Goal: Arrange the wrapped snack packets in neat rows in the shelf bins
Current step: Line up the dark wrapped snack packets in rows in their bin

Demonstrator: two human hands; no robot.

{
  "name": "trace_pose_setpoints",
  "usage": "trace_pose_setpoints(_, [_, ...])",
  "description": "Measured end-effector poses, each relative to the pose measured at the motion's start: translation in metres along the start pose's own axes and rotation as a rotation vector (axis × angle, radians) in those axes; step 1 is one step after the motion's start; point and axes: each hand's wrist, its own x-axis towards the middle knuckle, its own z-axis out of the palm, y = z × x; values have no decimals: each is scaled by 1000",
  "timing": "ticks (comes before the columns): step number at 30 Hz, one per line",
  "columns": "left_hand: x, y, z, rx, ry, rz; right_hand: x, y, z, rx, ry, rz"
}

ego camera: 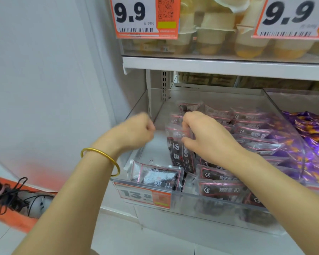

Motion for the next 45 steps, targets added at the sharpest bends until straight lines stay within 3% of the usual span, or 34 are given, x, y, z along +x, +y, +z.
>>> trace_pose_setpoints(2, [-2, -2, 10, 402, -295, -127, 0, -1, 1, 7, 4, -2])
trace_pose_setpoints(3, [-3, -1, 15, 483, -386, -188, 0, -1, 1, 7, 2, -1])
trace_pose_setpoints(9, [0, 5, 23, 472, -480, -231, 0, 0, 0, 6, -16, 8])
trace_pose_setpoints(17, [-5, -10, 12, 283, -492, -145, -1, -1, 0, 0, -3, 46])
trace_pose_setpoints(29, [-24, 9, -1, 244, -563, 3, 2, 4, 5, 57, 121, 61])
trace_pose_setpoints(35, [-30, 8, -7, 124, -439, 147, 0, 5, 6, 67, 156, 22])
trace_pose_setpoints(41, [-29, 25, -5, -124, -294, 362, -1, 6, 5, 4, 30, -27])
trace_pose_setpoints(45, [-22, 18, 2, 67, -324, 316, -3, 12, 4, -18, -51, -44])
